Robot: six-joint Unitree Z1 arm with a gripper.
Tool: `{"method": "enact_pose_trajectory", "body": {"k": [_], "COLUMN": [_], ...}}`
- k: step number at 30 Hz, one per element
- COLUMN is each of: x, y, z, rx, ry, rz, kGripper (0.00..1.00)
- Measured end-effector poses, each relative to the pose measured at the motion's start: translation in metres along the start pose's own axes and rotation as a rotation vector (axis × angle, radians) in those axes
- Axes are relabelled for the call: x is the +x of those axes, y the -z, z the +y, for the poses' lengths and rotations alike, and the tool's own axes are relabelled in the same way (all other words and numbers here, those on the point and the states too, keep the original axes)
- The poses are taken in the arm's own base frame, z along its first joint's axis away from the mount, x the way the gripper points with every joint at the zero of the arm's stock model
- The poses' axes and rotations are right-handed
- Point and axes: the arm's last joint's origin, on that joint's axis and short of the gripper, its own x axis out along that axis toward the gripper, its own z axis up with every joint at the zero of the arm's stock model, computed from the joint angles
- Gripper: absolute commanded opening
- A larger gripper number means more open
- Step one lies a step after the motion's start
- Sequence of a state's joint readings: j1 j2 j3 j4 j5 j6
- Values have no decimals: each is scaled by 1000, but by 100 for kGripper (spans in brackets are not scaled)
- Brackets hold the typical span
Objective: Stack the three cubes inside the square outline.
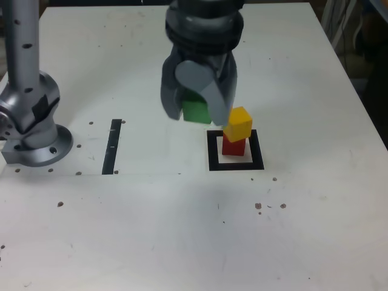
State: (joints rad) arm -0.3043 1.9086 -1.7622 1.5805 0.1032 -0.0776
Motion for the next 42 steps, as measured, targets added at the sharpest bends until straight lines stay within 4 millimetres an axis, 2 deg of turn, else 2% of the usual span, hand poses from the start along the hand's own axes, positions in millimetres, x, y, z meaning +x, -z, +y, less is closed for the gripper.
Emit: {"method": "enact_pose_trajectory", "body": {"k": [3, 6, 14, 22, 34, 42], "x": [2, 5, 23, 20, 44, 46], "y": [-1, -2, -25, -46, -55, -56], "z": [25, 35, 37, 38, 47, 48], "rx": [-36, -47, -46, -53, -66, -63], "ry": [-6, -13, -11, 4, 27, 23], "rz": [8, 12, 38, -3, 32, 24], "kGripper": [30, 30, 30, 30, 31, 35]}}
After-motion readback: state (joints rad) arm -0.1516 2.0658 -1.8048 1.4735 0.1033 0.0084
